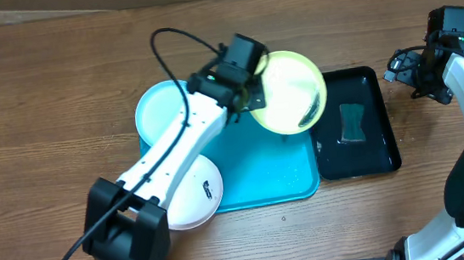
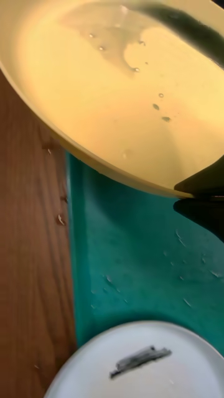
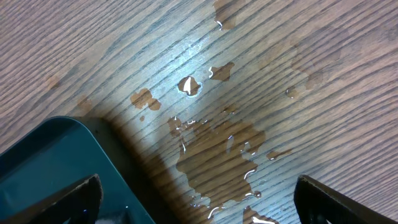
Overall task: Clean dirty plates on tray and stack at the side
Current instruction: 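Lift the yellow plate with the left gripper and swing it rightward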
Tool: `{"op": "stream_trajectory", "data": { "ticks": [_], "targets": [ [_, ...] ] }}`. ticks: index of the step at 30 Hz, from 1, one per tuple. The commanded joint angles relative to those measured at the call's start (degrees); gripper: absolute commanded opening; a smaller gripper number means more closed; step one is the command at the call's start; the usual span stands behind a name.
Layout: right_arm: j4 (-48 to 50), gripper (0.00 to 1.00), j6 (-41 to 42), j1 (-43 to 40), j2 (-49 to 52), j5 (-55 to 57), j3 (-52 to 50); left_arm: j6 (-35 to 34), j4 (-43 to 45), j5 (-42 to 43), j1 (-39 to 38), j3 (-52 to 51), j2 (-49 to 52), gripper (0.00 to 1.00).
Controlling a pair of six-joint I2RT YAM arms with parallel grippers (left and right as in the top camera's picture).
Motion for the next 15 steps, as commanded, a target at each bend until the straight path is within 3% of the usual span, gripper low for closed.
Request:
{"op": "stream_trajectory", "data": {
  "ticks": [1, 15],
  "targets": [
    [0.4, 1.00, 0.3, 0.0, -0.9, -0.2, 1.0, 1.2, 2.6, -7.8, -4.8, 1.8, 0.6, 0.04],
    [0.4, 1.00, 0.3, 0.0, -0.9, -0.2, 1.0, 16.5, 9.7, -41.4, -23.9, 1.8, 0.6, 0.04]
  ]
}}
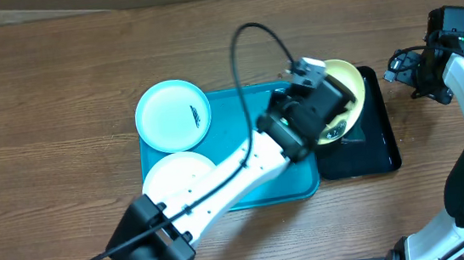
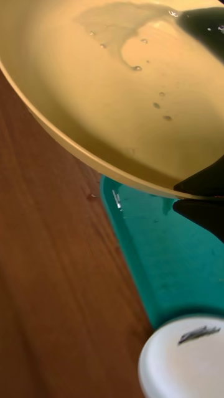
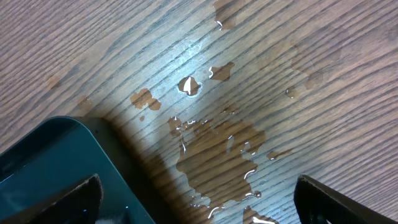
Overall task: Clean dirty plates on tray and stack at the side
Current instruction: 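Lift the yellow plate with the left gripper and swing it rightward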
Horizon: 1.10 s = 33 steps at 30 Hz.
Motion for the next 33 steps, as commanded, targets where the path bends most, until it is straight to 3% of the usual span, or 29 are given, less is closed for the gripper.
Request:
{"op": "stream_trajectory", "data": {
  "ticks": [1, 8, 18, 33],
  "targets": [
    [0.4, 1.00, 0.2, -0.1, -0.9, -0.2, 1.0, 8.1, 1.8, -14.4, -4.3, 1.7, 0.6, 0.04],
    [0.4, 1.00, 0.2, -0.1, -0.9, -0.2, 1.0, 16.5, 5.4, -28.2, -11.1, 1.7, 0.6, 0.04],
    [0.4, 1.00, 0.3, -0.1, -0.9, -0.2, 1.0, 25.2, 9.8, -36.1, -16.2, 1.7, 0.6, 0.04],
    [0.4, 1.00, 0.3, -0.1, -0.9, -0.2, 1.0, 26.2, 11.5, -33.2, -16.3, 1.7, 0.6, 0.04]
  ]
}}
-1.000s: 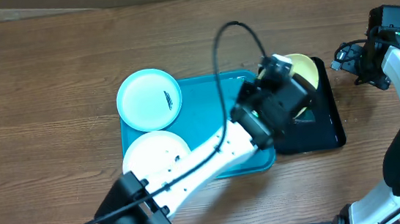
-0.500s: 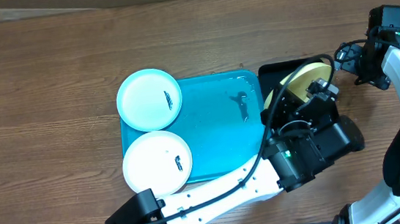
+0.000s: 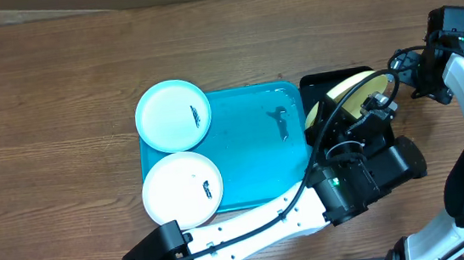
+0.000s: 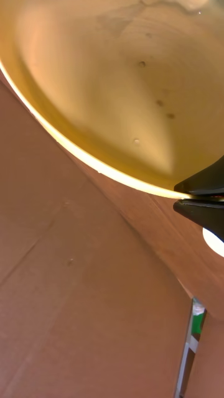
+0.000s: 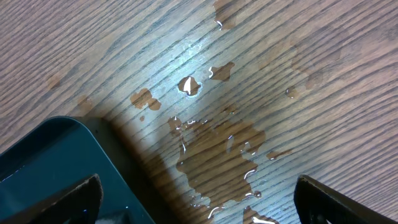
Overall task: Clean dirty plates on tray and stack at the side
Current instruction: 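Lift the yellow plate with the left gripper and swing it rightward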
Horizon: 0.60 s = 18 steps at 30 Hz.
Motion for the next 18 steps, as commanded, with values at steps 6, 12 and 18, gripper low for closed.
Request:
{"op": "stream_trajectory", "data": {
  "ticks": [6, 12, 18],
  "targets": [
    [0.3, 1.00, 0.3, 0.0, -0.9, -0.2, 1.0, -0.7, 0.0, 1.9, 0.0, 1.7, 0.6, 0.04],
    [0.3, 1.00, 0.3, -0.1, -0.9, -0.2, 1.0, -6.6, -6.3, 9.3, 0.2, 1.6, 0.6, 0.04],
    [0.3, 1.00, 0.3, 0.0, -0.9, -0.2, 1.0, -12.1, -10.3, 25.7, 4.3, 1.6, 0.6, 0.04]
  ]
}}
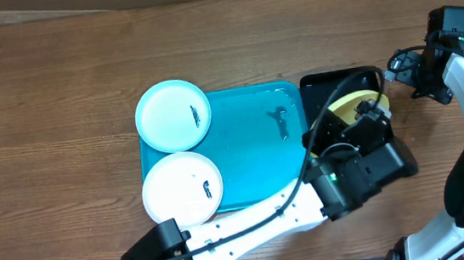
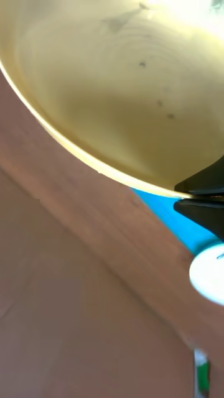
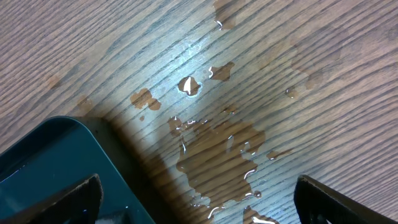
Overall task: Clean dirty plates on tray and stack at the side
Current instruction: 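Lift the yellow plate with the left gripper and swing it rightward, then carry the yellow plate to the table's left side and set it down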
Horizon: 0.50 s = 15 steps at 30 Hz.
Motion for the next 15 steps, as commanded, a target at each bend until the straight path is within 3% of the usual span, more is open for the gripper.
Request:
{"op": "stream_trajectory", "data": {
  "ticks": [1, 5, 9, 12, 15],
  "targets": [
    [0.3, 1.00, 0.3, -0.1, -0.9, -0.2, 1.0, -6.2, -2.1, 18.8, 4.9, 1.4, 0.6, 0.04],
    [0.3, 1.00, 0.3, 0.0, -0.9, -0.2, 1.0, -9.7, -3.8, 40.1, 13.4, 1.4, 0.5, 0.04],
    [0.3, 1.00, 0.3, -0.1, -0.9, -0.2, 1.0, -10.5, -5.4, 66.5, 25.4, 1.4, 0.5, 0.04],
    [0.3, 1.00, 0.3, 0.0, -0.9, -0.2, 1.0, -10.5, -7.7, 90.7, 42.9, 1.4, 0.6, 0.04],
    [0.3, 1.00, 0.3, -0.1, -0.9, -0.2, 1.0, -10.9, -9.9, 95.8, 53.8, 1.4, 0.6, 0.04]
  ]
}}
